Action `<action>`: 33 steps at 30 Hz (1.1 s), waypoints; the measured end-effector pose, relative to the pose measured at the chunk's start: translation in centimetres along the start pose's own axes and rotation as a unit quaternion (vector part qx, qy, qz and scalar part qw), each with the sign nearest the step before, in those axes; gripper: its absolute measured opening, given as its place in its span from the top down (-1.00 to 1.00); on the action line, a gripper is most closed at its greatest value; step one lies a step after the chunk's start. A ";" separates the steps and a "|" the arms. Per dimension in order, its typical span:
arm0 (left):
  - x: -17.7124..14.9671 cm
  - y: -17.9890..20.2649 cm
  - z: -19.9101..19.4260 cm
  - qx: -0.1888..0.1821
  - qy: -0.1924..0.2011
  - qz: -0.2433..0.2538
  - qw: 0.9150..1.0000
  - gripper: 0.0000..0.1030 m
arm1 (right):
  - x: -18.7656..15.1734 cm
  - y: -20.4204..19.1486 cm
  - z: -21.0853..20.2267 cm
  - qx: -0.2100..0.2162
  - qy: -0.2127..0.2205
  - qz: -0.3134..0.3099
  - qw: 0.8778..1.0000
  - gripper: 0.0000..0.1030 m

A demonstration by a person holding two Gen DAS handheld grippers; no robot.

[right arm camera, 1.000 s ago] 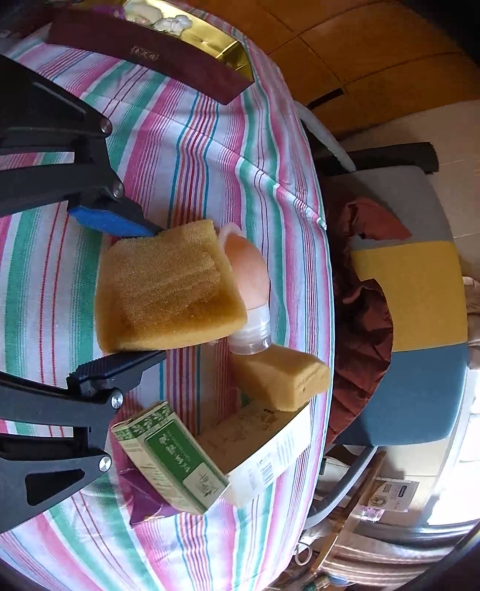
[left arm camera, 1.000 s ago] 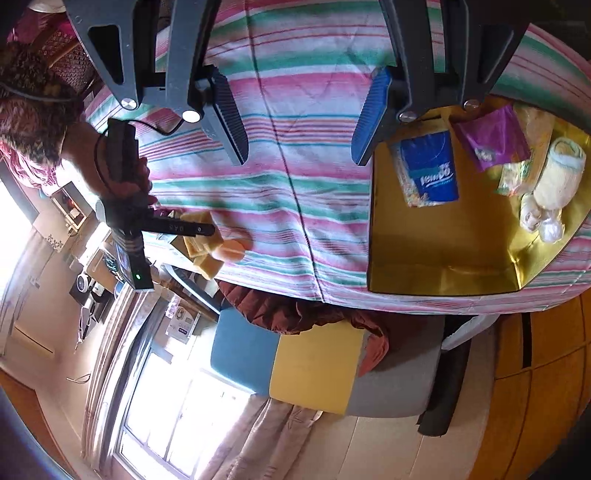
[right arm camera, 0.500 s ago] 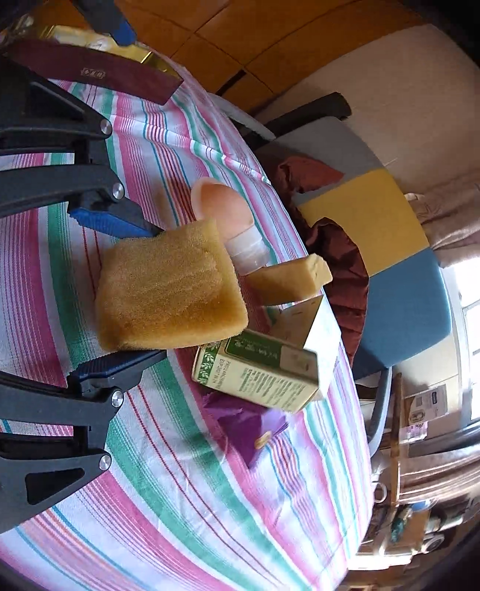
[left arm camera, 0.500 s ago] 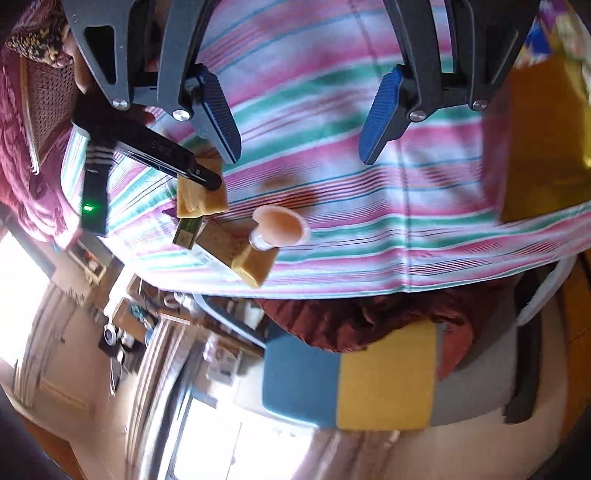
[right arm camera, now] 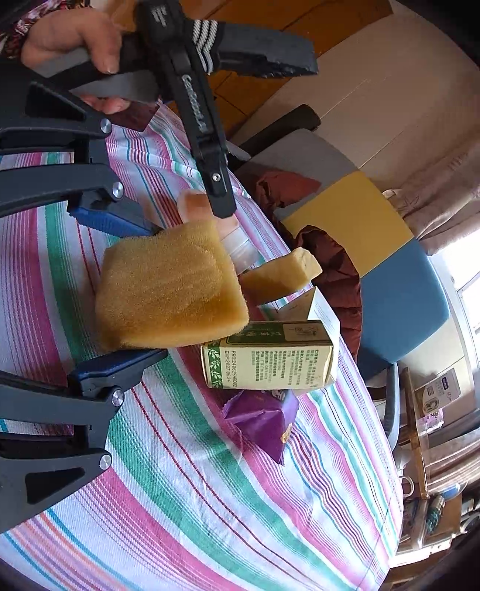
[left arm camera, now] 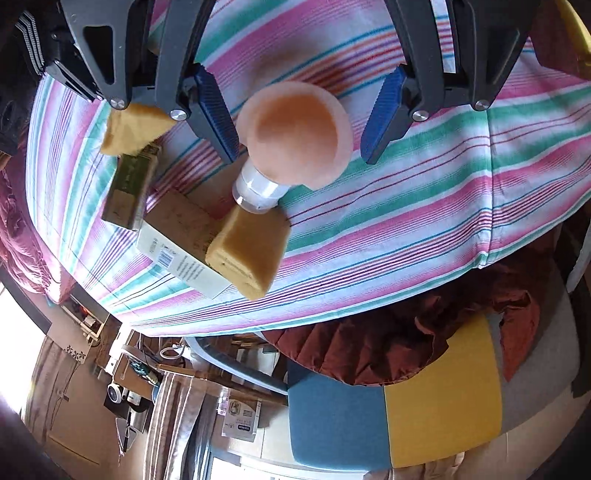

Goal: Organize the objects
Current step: 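Grasp the yellow sponge with the right tool while the left tool grasps the peach egg massager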

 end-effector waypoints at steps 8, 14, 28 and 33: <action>0.2 0.3 2.8 -0.017 -0.014 0.025 0.999 -0.37 | -0.1 -0.1 -0.1 -0.004 0.001 -0.002 1.000 -0.07; -0.9 1.2 2.6 -0.026 0.026 0.039 0.999 -0.02 | -0.1 0.0 -0.1 -0.005 0.002 -0.002 1.000 -0.07; -5.5 -1.1 -0.3 -0.015 0.082 -0.019 0.996 0.03 | 0.2 0.0 0.1 -0.028 0.002 -0.013 1.000 -0.07; -8.0 -2.6 -2.1 0.011 0.104 -0.062 0.993 0.04 | 0.1 -0.3 0.1 -0.060 0.003 -0.030 0.998 -0.08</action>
Point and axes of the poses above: each gripper's, at about its wrist camera, not at the fingertips, and z roughly the way its jaws point, y to its right, x to its top, the point moved 9 cm from there along z, roughly the way its jaws point, and after that the axes turned 15 degrees about -y, right-handed, at the moved point
